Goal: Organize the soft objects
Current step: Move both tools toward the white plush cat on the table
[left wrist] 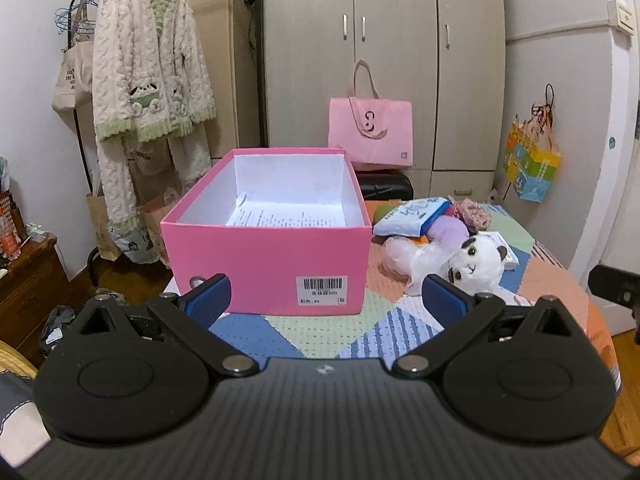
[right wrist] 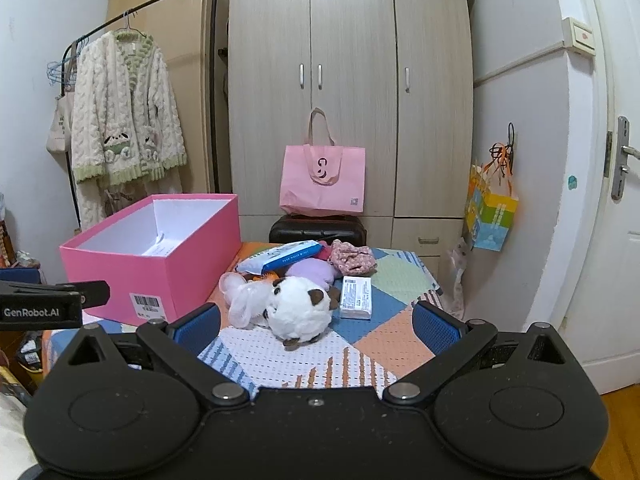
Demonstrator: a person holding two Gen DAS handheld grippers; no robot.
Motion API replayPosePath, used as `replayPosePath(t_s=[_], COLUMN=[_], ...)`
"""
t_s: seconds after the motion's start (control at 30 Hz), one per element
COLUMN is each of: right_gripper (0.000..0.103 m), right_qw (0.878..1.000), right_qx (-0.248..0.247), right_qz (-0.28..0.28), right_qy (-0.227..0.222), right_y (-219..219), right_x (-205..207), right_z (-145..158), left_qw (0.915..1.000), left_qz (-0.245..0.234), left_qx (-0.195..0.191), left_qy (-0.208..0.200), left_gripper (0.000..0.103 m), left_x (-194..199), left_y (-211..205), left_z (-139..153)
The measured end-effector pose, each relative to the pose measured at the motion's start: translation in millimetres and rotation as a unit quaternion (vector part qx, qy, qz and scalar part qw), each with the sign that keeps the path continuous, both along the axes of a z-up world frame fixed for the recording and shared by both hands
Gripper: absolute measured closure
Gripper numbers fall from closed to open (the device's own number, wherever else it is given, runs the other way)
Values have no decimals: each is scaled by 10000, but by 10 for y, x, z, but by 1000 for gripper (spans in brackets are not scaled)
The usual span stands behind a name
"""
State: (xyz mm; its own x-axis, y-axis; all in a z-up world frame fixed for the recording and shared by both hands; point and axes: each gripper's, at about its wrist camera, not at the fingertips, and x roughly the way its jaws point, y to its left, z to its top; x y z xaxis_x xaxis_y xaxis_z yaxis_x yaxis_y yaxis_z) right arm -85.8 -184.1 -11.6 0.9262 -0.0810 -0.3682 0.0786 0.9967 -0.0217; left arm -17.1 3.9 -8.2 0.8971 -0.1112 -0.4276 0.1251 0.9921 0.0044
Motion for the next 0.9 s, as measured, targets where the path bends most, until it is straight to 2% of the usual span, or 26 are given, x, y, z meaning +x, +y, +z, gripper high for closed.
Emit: replayPosePath(t_s=[0.53, 0.9], right_gripper=[0, 0], right_qw=[10000, 9997], right_qx=[-39, -185], right_qz=[-64, -90], right_qy=[15, 101], right_y=[-4, 4], right_x=[29, 69], right_z=[-40, -95], left_qw=[9997, 9997], left_qz=[-166, -122], left_qx=[-69, 175], left_qy=[-139, -95], left_gripper=[0, 0], left_x=[-27, -31], left_y=[-3, -47], left_z=[-54, -86])
